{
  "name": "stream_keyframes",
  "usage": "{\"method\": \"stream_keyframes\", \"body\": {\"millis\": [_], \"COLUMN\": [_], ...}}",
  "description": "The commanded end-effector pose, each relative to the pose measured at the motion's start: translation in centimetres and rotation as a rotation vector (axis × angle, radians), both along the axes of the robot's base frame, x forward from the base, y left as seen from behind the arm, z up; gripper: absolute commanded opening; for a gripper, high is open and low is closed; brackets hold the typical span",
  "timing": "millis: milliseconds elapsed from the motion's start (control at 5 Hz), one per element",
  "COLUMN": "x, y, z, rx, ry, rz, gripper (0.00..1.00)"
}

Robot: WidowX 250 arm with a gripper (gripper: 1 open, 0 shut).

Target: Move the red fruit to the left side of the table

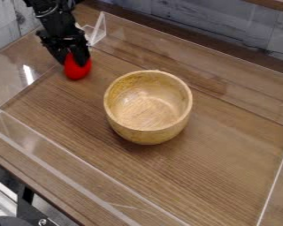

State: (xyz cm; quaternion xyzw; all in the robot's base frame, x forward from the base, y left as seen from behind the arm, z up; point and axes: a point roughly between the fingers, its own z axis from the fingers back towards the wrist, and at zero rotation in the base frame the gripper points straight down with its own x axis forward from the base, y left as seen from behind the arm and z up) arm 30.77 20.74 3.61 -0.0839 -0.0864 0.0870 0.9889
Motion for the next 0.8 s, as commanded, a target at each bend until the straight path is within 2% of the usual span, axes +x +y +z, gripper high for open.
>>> {"method": "stream_keyframes", "body": {"millis": [0,200,400,600], "x": [0.0,0.2,0.3,0.7], "y": [0.9,1.0,0.9,0.4], "z": [1.4,2.3,3.2,2.3], "rx": [0.023,0.008,-0.009,-0.016], "ry": [-0.036,-0.032,-0.030,-0.031], "rz": [-0.050,-0.060,-0.077,-0.064], "gripper": [0.00,1.00,1.00,1.00]}}
